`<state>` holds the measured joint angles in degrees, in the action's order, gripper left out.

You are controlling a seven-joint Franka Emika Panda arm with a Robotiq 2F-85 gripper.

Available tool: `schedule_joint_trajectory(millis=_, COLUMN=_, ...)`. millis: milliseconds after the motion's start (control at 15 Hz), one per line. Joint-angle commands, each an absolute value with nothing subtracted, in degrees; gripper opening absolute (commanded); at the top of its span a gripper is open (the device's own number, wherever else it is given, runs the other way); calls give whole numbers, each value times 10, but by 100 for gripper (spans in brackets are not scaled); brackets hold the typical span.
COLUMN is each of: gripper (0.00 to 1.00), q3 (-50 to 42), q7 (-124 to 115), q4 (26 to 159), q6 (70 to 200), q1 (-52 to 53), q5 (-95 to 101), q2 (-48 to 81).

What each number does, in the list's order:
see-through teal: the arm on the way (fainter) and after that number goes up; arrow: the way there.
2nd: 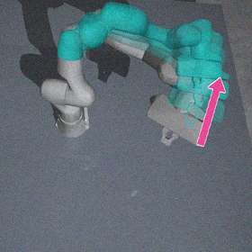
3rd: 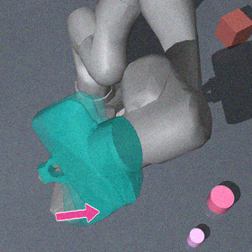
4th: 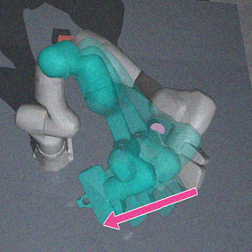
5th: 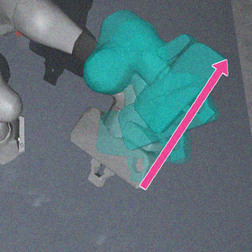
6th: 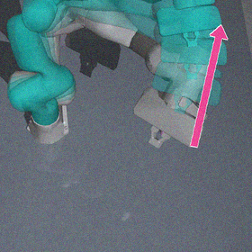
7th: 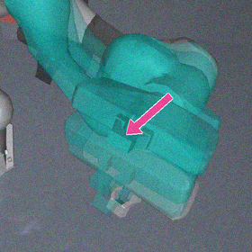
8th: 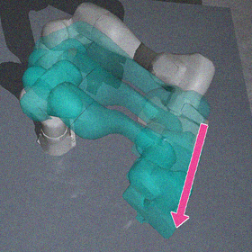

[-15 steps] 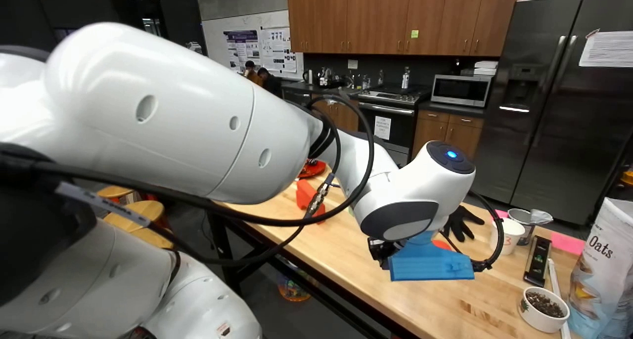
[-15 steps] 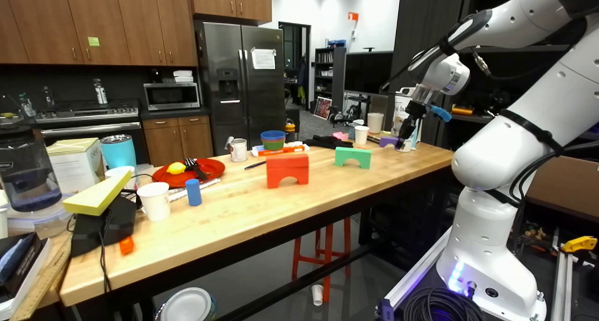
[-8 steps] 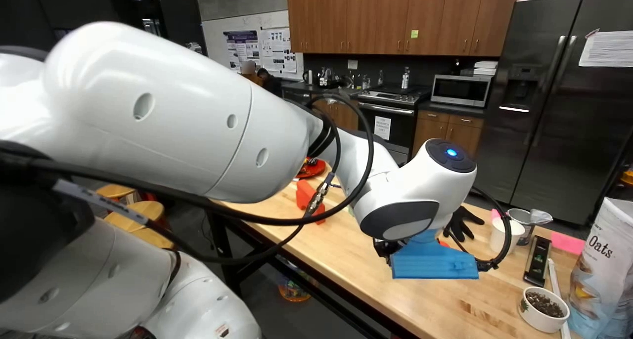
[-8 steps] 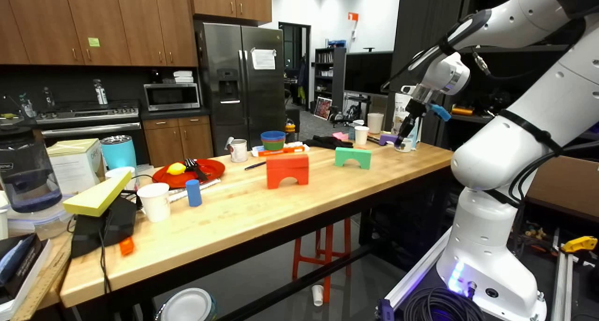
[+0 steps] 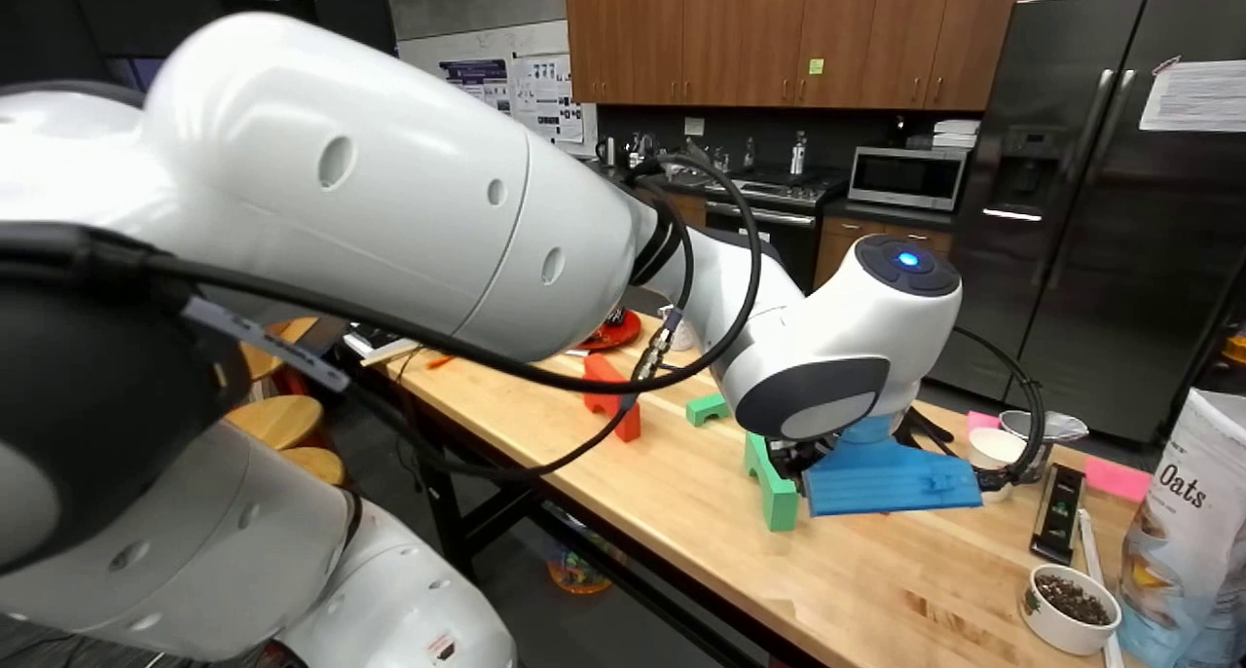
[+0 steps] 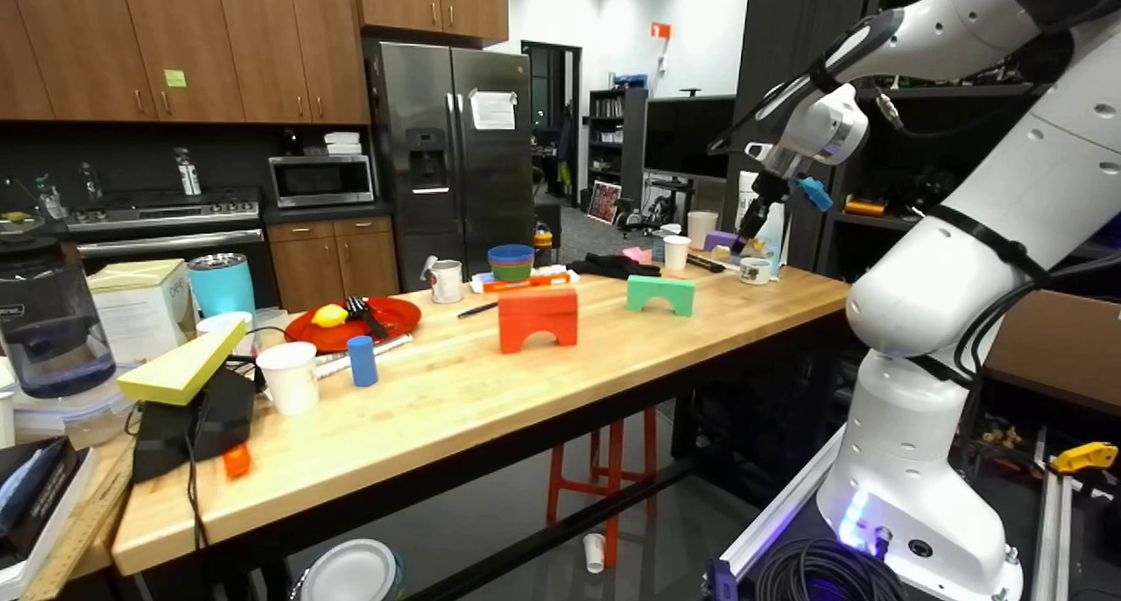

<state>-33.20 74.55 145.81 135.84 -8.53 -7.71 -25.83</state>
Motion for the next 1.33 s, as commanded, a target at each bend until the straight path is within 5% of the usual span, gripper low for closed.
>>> schedule_joint_trajectory(millis=0, gripper=16, q3=-347, q7=819, q4=1416, q6=1334, q1=-58, q5=-116, q2=-212)
schedule_joint_trajectory(millis=1267, gripper=16, q3=-265, q7=799, q4=1273, q6=1182, q1=-114, q5=-189, q2=-101)
